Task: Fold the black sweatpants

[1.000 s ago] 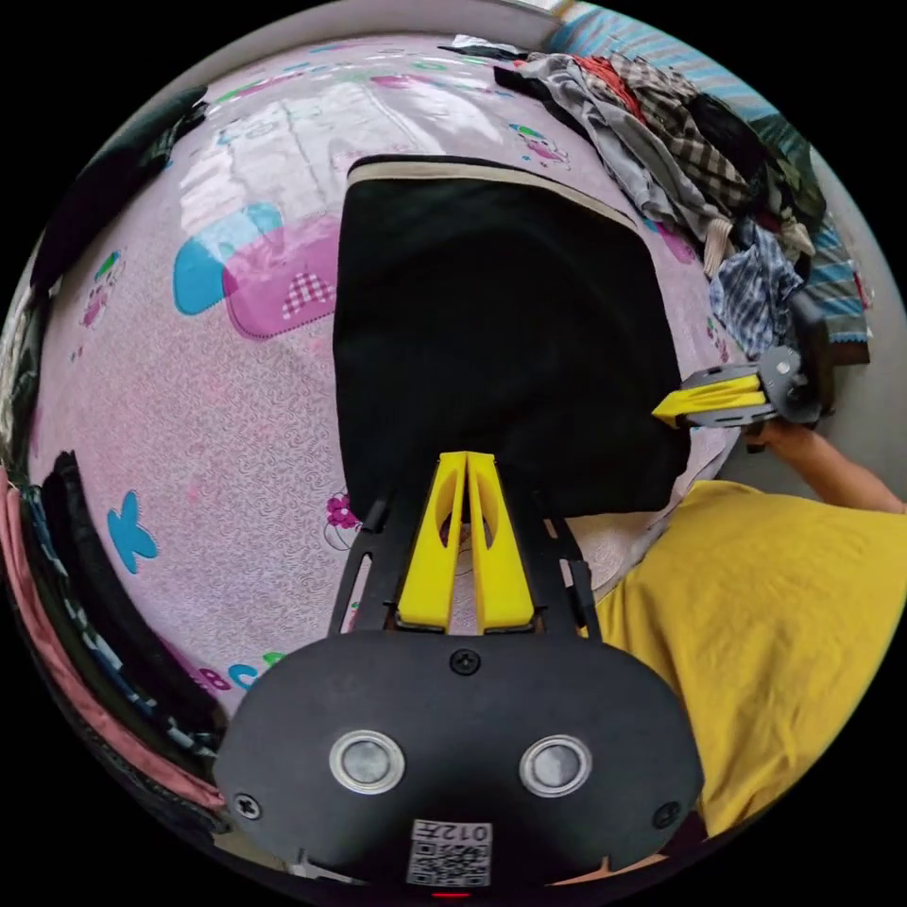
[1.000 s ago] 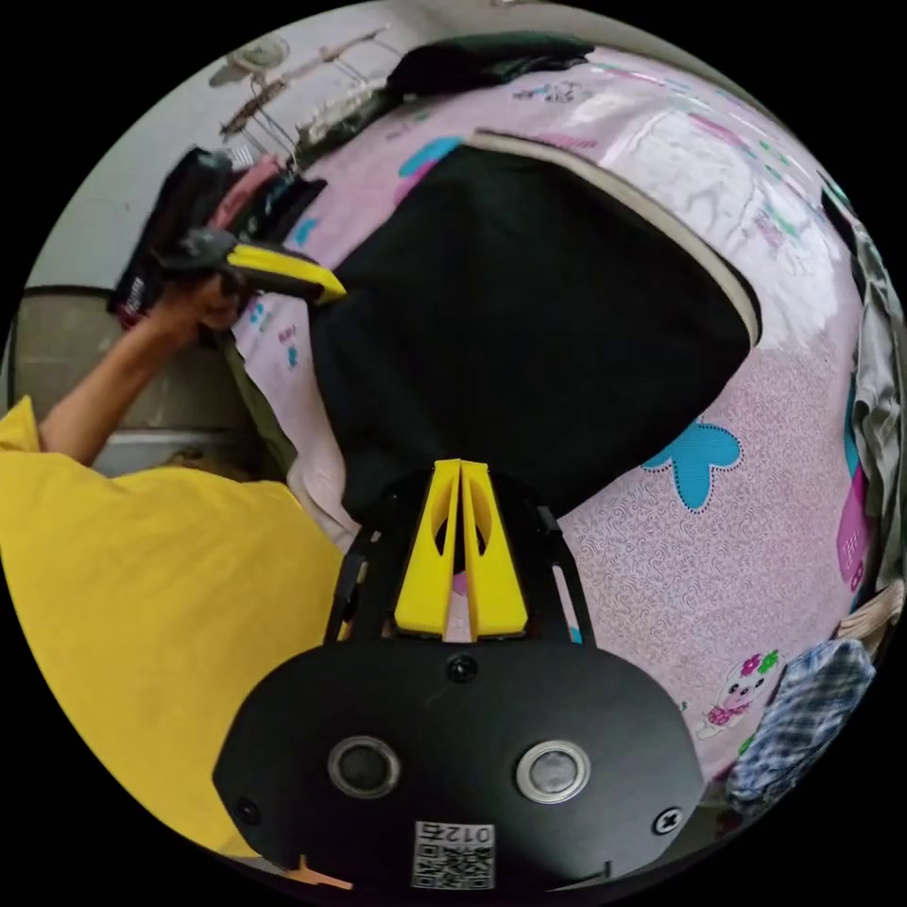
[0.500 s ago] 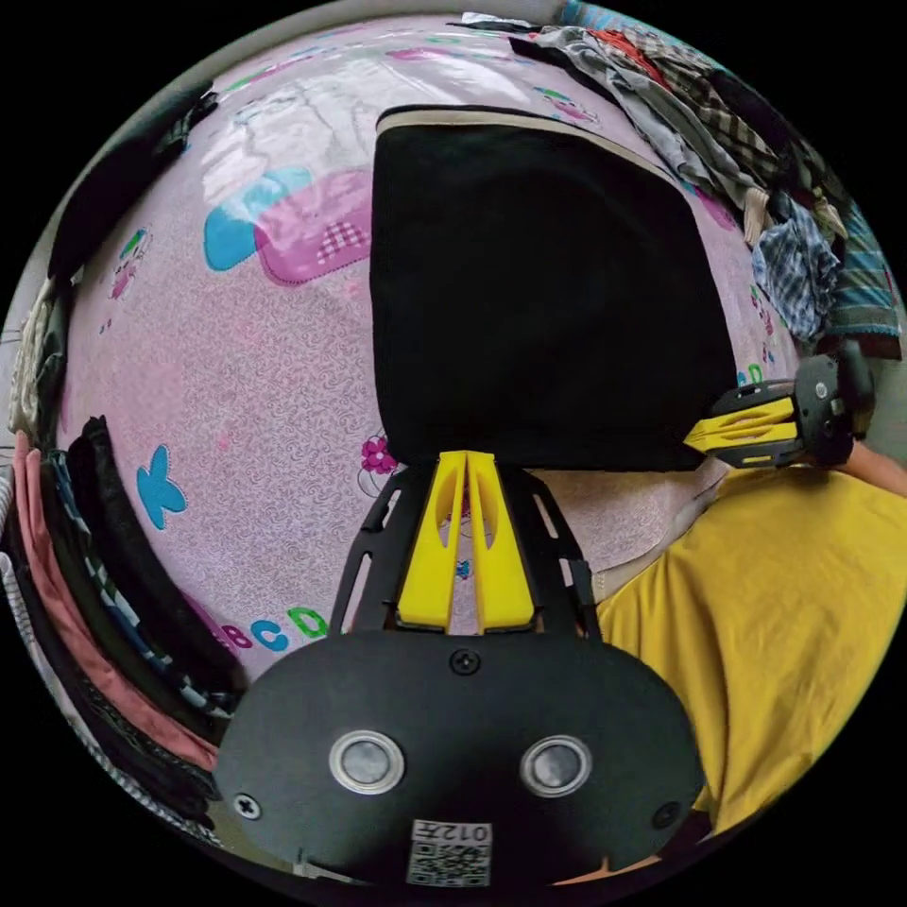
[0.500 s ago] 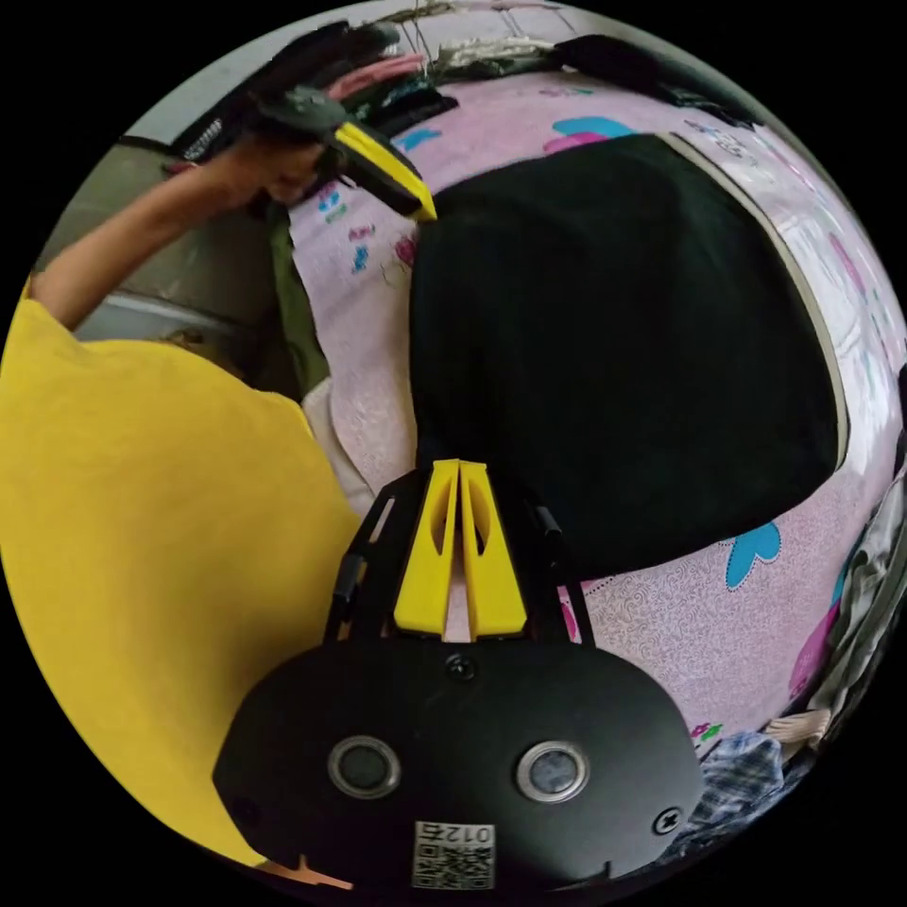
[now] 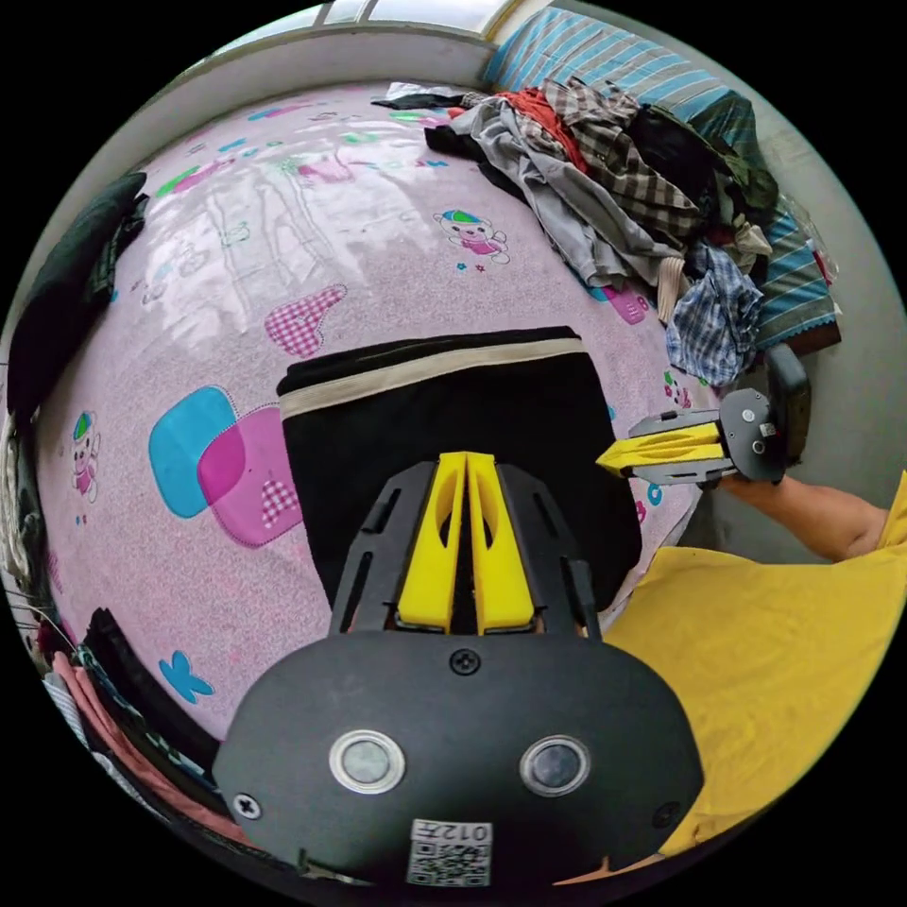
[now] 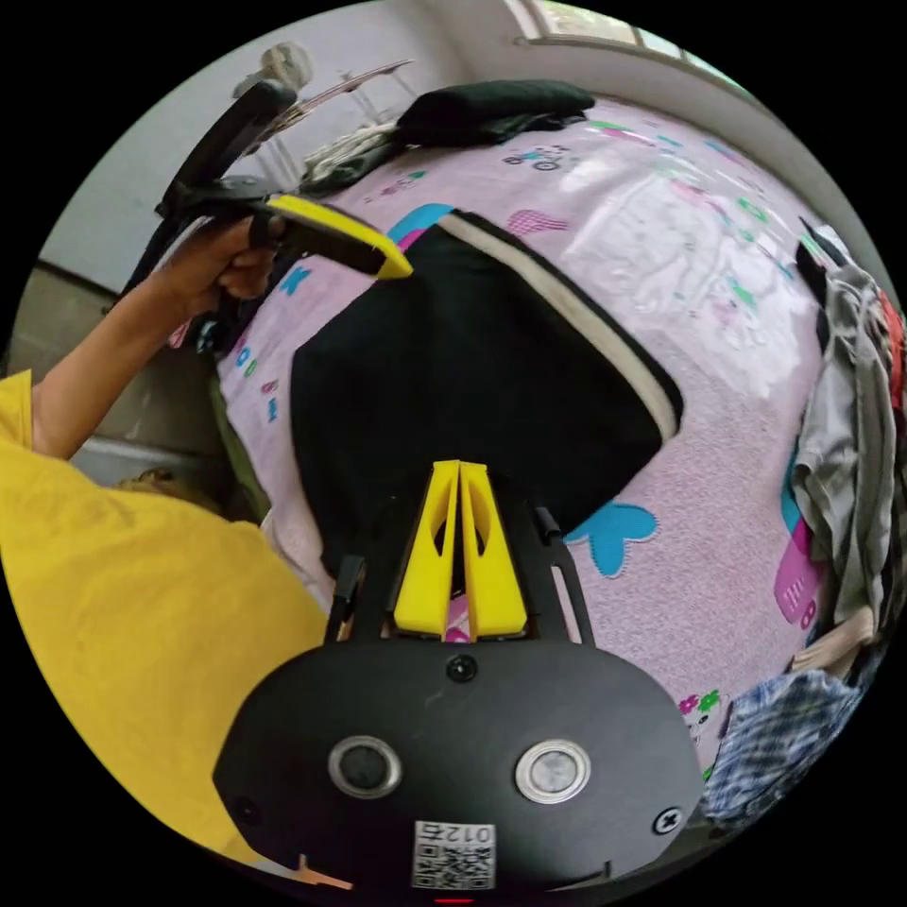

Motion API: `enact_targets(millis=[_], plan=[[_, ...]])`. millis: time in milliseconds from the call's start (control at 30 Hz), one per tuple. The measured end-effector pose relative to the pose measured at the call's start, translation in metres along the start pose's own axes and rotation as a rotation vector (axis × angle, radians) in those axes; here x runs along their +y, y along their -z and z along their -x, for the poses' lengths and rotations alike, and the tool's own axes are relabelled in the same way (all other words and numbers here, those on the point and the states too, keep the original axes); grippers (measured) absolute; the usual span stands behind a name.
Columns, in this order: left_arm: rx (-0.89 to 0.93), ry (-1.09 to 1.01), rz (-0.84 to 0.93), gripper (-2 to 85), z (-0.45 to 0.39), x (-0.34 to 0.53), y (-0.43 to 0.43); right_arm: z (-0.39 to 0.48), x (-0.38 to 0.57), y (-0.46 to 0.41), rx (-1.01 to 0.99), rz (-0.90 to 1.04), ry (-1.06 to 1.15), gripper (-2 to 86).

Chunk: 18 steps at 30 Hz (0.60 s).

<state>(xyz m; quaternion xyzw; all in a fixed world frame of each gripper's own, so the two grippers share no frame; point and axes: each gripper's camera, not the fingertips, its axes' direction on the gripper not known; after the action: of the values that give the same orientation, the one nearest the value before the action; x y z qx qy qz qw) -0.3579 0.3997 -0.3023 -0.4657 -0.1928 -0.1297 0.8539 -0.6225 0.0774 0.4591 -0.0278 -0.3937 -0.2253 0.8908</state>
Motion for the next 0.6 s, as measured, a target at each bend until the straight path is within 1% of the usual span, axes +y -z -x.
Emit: enact_targets(millis=[67, 100, 133, 200, 267, 367, 467, 600], plan=[[-0.026, 0.033, 0.054, 0.4, 0.005, -0.008, -0.017, -0.009, -0.007, -0.01, 0.062, 0.045, -0.017, 0.2], [-0.01, 0.045, 0.062, 0.3, 0.009, -0.009, -0.024, -0.013, -0.012, -0.022, 0.09, 0.12, -0.013, 0.2], [0.005, 0.051, 0.058, 0.3, 0.012, -0.009, -0.025, -0.014, -0.014, -0.031, 0.09, 0.15, 0.006, 0.3], [0.078, 0.081, 0.07, 0.3, 0.022, -0.007, -0.025, -0.011, -0.016, -0.034, 0.111, 0.148, 0.04, 0.3], [0.108, 0.103, 0.076, 0.4, 0.027, -0.006, -0.015, -0.007, -0.018, -0.033, 0.138, 0.159, 0.077, 0.4], [0.0, 0.079, -0.029, 0.4, 0.025, -0.004, 0.018, -0.009, -0.018, -0.03, 0.144, 0.151, 0.082, 0.5], [-0.085, 0.097, 0.001, 0.4, 0.035, -0.017, 0.017, -0.016, -0.018, -0.026, 0.119, 0.143, 0.069, 0.5], [-0.024, 0.16, 0.082, 0.5, 0.061, -0.029, -0.013, -0.023, -0.02, -0.019, 0.113, 0.146, 0.084, 0.5]])
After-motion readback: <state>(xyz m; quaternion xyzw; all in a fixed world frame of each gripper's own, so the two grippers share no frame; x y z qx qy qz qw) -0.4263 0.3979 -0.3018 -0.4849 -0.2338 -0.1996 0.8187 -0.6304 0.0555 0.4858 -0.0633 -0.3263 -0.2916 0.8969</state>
